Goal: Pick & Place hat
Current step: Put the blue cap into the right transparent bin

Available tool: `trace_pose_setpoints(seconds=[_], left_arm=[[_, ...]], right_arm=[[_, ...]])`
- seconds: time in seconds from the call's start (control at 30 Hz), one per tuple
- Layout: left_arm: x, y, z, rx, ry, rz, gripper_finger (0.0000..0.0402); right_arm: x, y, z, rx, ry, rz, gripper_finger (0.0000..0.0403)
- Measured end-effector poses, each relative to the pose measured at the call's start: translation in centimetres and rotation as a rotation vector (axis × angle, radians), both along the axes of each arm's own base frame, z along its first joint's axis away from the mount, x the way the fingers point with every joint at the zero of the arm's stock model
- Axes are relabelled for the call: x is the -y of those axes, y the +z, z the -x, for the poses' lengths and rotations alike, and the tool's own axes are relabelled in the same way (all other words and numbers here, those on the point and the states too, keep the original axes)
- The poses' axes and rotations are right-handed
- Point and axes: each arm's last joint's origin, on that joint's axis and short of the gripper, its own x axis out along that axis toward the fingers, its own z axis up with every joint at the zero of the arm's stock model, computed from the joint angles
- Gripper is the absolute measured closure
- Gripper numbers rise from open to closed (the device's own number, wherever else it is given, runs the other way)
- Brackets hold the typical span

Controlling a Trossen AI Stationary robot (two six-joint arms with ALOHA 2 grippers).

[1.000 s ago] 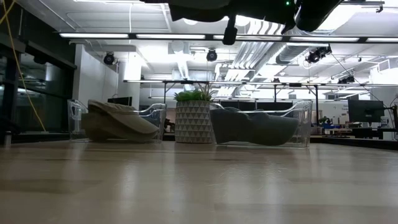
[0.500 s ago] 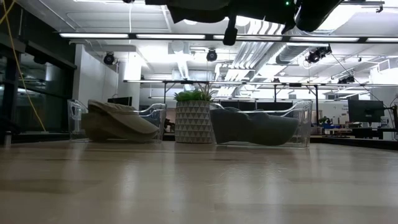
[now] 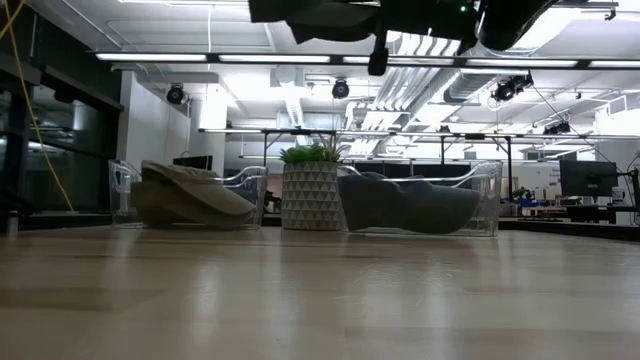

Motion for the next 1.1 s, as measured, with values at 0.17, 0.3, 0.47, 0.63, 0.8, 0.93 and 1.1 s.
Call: trace_pose_setpoints(seconds=[0.17, 0.3, 0.47, 0.63, 0.8, 0.93, 1.1], left_arm=[[0.6, 0.5, 2.3, 0.019, 0.012, -0.021, 0.0081], [1.0, 0.5, 4.3, 0.0, 0.047, -0.028, 0.0081], [1.6, 0.2, 7.0, -0.033, 0.099, -0.043, 0.0081], [2.3, 0.1, 9.8, -0.017, 0.126, -0.057, 0.0081], [2.7, -0.3, 11.4, -0.04, 0.126, -0.061, 0.0081], [2.8, -0.6, 11.7, -0.064, 0.125, -0.063, 0.0081], [2.8, -0.6, 11.7, -0.074, 0.124, -0.073, 0.0081]], right_arm=[[0.6, 1.1, 1.7, -0.07, -0.048, 0.018, 0.0399], [0.5, 1.9, 3.3, -0.136, -0.075, 0.019, 0.0399], [-0.1, 2.8, 5.7, -0.242, -0.113, -0.019, 0.0399], [-0.9, 2.6, 8.7, -0.425, -0.207, -0.085, 0.0399], [-1.5, 2.5, 10.9, -0.516, -0.279, -0.119, 0.0399], [-1.6, 1.8, 11.6, -0.604, -0.321, -0.163, 0.0399], [-1.4, 0.3, 11.3, -0.737, -0.373, -0.186, 0.0399]])
